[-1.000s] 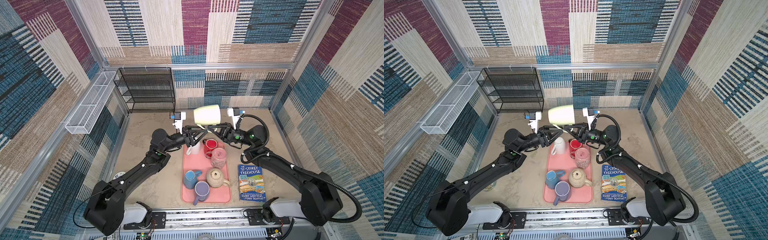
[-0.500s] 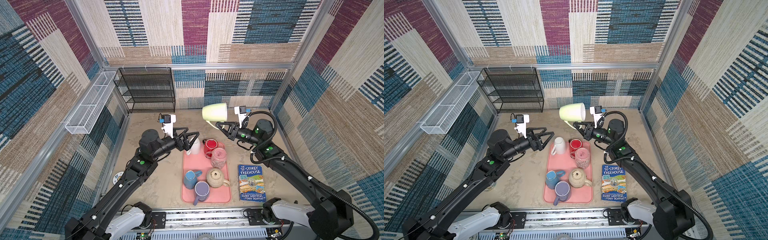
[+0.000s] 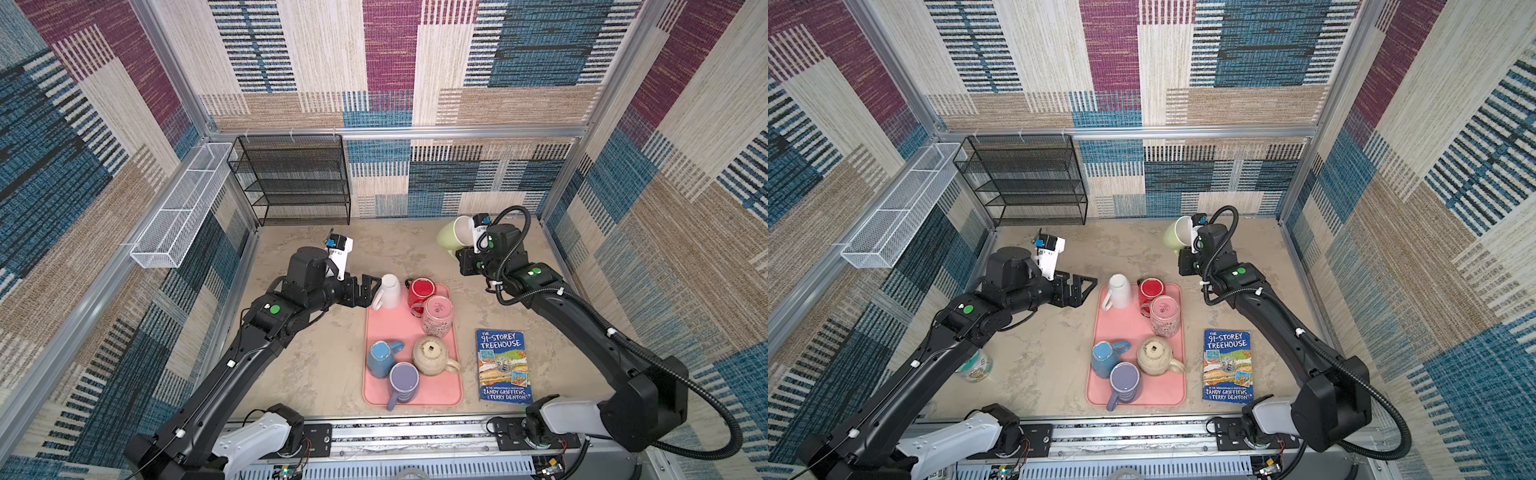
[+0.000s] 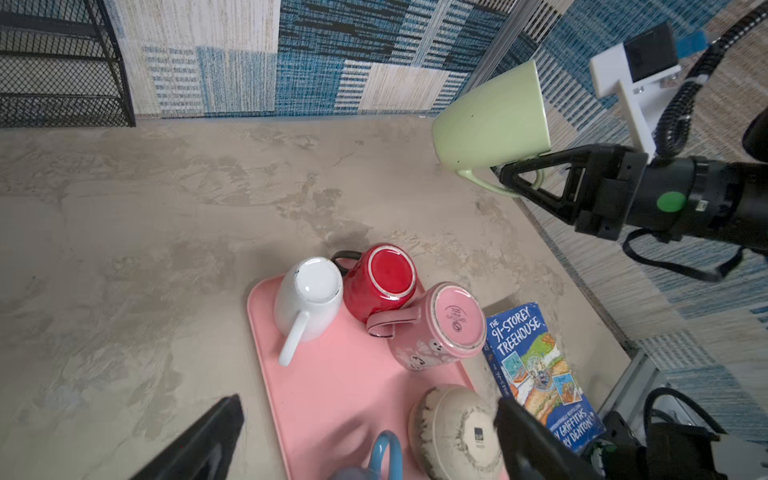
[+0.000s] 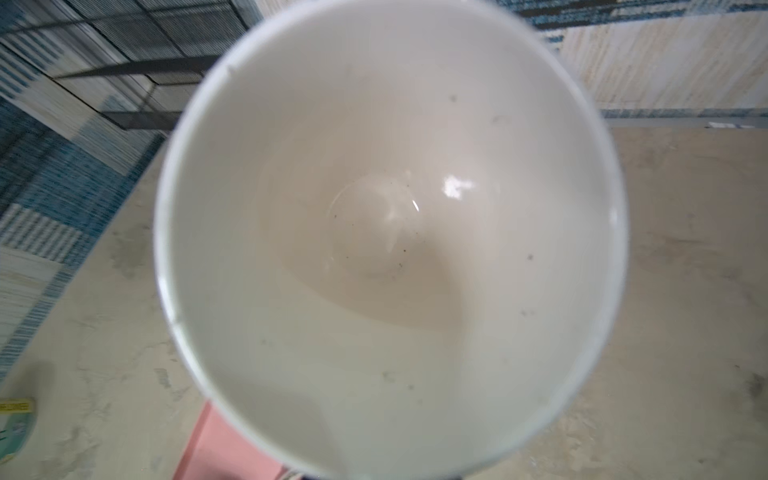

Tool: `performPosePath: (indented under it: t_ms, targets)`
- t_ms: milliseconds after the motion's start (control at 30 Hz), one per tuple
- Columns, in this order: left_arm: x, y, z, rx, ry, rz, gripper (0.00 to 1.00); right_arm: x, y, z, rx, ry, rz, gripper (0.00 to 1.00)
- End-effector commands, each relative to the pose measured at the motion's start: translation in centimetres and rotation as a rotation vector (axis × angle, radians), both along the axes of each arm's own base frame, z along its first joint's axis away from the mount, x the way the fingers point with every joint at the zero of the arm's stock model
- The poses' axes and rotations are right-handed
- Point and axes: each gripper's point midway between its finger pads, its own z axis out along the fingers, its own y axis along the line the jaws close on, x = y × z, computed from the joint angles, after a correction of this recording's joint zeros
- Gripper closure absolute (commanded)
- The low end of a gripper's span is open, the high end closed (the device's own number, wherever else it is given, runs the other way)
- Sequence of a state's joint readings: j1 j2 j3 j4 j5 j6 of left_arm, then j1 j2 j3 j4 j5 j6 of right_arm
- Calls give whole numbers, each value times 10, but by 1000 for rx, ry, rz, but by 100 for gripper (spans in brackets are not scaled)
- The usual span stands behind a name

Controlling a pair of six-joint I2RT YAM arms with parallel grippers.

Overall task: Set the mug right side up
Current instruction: 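Carry the green mug to the far corner while the left gripper draws back, then lower the light green mug upright onto the table and open the right gripper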

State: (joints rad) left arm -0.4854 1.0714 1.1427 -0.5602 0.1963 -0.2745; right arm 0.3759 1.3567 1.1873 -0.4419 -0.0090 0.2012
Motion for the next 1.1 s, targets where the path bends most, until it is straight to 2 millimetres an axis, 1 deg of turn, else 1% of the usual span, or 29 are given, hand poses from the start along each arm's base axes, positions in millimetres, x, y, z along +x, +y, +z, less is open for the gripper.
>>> performPosePath:
  t_ms: [0, 67, 167, 233, 300, 367, 433, 500, 567, 633, 733, 933, 1067]
  targets:
    - [-2, 15, -15, 91, 10, 37, 0, 13, -35, -9, -139, 0, -100, 100]
    - [-3, 18, -21, 99, 25, 54, 0, 17, -50, -21, -155, 35, -128, 100]
    - [-3, 27, -39, 131, 71, 99, 0, 24, -75, -35, -184, 81, -179, 100]
    - [-4, 30, -50, 146, 111, 121, 0, 29, -87, -40, -174, 105, -200, 100]
    - [-6, 30, -58, 156, 146, 119, 0, 35, -94, -41, -154, 121, -210, 100]
    - [-8, 29, -66, 171, 174, 110, 0, 42, -100, -47, -181, 145, -231, 100]
    - [-10, 28, -73, 192, 186, 86, 0, 49, -107, -59, -217, 187, -248, 100]
    - [-12, 29, -78, 207, 192, 79, 0, 54, -115, -76, -245, 227, -259, 100]
    - [-16, 29, -82, 205, 200, 66, 0, 56, -124, -94, -261, 273, -276, 100]
    - [-22, 25, -85, 192, 204, 33, 0, 57, -131, -108, -267, 305, -286, 100]
    - [-27, 26, -90, 190, 191, 14, 0, 59, -142, -115, -273, 313, -315, 100]
    - [-31, 26, -86, 182, 165, -3, 1, 59, -160, -131, -292, 350, -348, 100]
    - [-33, 23, -88, 182, 173, -23, 3, 60, -174, -145, -313, 383, -373, 100]
